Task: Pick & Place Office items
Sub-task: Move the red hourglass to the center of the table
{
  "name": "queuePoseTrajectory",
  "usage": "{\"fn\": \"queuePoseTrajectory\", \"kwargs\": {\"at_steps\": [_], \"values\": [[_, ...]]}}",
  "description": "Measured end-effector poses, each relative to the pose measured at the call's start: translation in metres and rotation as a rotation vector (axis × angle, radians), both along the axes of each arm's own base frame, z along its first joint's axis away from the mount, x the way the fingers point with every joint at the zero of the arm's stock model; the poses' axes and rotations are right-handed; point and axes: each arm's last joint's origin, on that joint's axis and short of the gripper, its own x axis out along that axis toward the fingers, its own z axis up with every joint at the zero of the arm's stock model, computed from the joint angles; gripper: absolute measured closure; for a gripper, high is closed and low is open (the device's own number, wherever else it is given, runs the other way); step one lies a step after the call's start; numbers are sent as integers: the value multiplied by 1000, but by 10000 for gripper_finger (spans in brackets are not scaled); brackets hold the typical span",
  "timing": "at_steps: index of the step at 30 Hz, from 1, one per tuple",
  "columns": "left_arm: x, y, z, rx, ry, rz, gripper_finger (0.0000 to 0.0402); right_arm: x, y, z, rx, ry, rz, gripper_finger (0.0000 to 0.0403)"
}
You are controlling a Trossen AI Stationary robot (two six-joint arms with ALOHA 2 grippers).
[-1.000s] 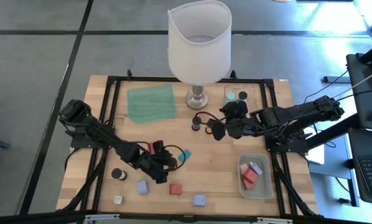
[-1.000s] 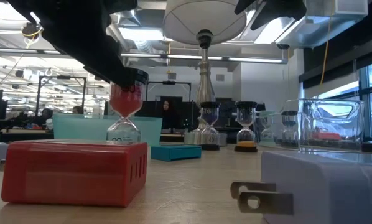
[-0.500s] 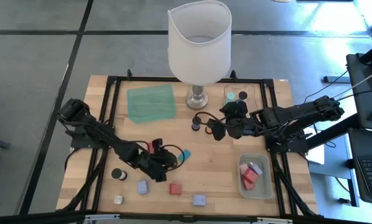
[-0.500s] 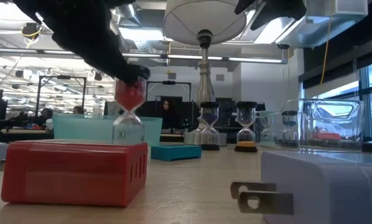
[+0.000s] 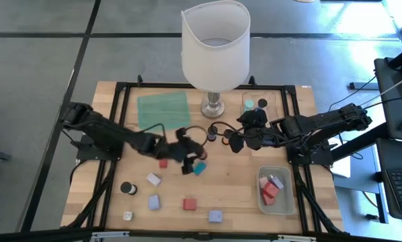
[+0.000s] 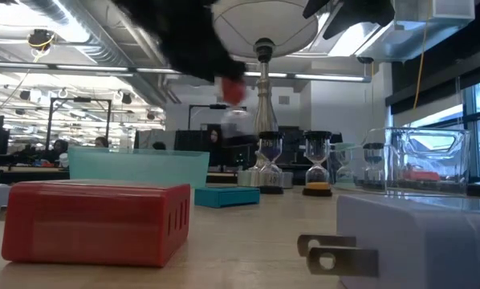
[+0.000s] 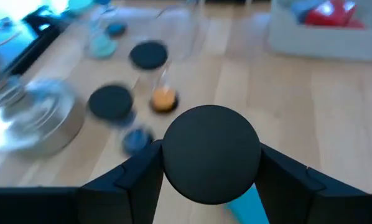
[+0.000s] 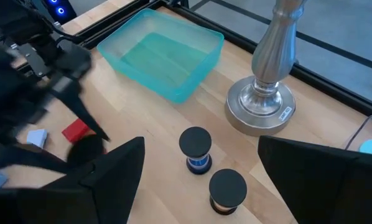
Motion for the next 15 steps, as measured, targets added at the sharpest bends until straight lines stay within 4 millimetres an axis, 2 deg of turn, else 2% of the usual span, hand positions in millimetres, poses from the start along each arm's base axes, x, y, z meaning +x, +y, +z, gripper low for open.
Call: {"fn": "queuePoseTrajectory", "kwargs": {"at_steps": [2,6,9,15], "values": [[13,8,-5,-11,-42,-45,186,0,0,0,0,0,1,85],[36,13,-16,6,-9,-114,186,0,1,0,14,5,15,85],[54,18,-16,-15,-13,-171,186,0,1,0,6,13,25,85],[72,37,-22,-86,10,-255,186,0,1,0,4,21,38,85]]}}
